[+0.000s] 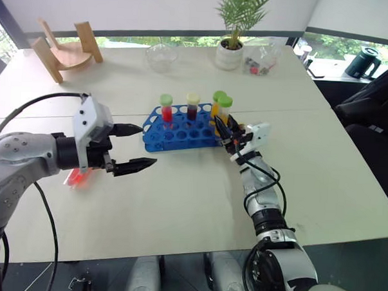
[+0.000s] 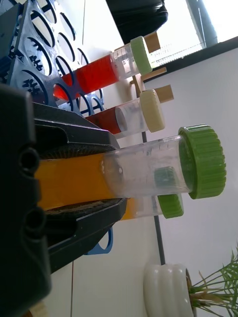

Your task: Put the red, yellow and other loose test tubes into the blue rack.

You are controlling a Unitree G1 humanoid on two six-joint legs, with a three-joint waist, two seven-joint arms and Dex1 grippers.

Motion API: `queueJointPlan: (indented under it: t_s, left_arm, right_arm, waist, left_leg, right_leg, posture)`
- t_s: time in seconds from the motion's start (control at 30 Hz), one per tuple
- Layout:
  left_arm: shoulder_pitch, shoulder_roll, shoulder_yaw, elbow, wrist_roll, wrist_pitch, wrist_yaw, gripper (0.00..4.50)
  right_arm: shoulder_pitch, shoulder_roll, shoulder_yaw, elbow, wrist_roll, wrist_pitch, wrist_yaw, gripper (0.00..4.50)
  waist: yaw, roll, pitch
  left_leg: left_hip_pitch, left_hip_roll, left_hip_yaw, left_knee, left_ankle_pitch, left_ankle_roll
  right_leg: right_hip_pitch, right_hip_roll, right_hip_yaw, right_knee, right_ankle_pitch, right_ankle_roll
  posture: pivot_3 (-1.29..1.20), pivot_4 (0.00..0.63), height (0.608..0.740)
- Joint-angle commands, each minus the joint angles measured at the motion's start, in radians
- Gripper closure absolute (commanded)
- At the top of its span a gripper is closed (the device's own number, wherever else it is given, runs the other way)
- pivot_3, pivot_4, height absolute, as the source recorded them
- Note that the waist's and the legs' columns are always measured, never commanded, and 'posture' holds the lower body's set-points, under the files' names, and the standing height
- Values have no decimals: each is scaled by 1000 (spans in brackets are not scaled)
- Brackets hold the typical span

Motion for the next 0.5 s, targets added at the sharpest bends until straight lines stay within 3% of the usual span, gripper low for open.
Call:
queueJointPlan:
  t_s: [0.03, 0.2, 0.23, 0.37, 0.5]
  left_arm:
    - [-22, -1, 9, -6, 11, -19, -3, 0]
    - [-30, -15, -8, 1, 21, -24, -9, 0]
    - [-30, -18, -13, 1, 25, -26, -9, 0]
    - [-24, -33, -31, 9, 45, -41, -18, 0]
    - [-39, -64, -74, 19, 73, -59, -18, 0]
  right_arm:
    - [14, -3, 13, 29, -22, -7, -25, 2732]
    - [68, -86, 39, -126, -93, 96, -64, 261]
    - [92, -120, 42, -206, -89, 142, -45, 57]
    - [142, -310, 54, -600, -30, 562, 42, 57]
    - [53, -498, 35, -780, 95, 1057, 121, 57]
  waist:
    - [0, 0, 0]
    - [0, 0, 0]
    - [5, 0, 0]
    - [7, 0, 0]
    - [0, 1, 0]
  left_leg:
    - [0, 0, 0, 0, 0, 0]
    - [0, 0, 0, 0, 0, 0]
    - [0, 0, 0, 0, 0, 0]
    - [-1, -1, 0, 1, 0, 0]
    - [1, 0, 0, 1, 0, 0]
  right_leg:
    - [0, 0, 0, 0, 0, 0]
    - [0, 0, 0, 0, 0, 0]
    - [0, 0, 0, 0, 0, 0]
    - [0, -1, 0, 0, 0, 0]
    - [0, 1, 1, 1, 0, 0]
  posture:
    - [0, 150, 740]
    - [0, 150, 740]
    - [0, 150, 740]
    - [0, 150, 740]
    - [0, 150, 740]
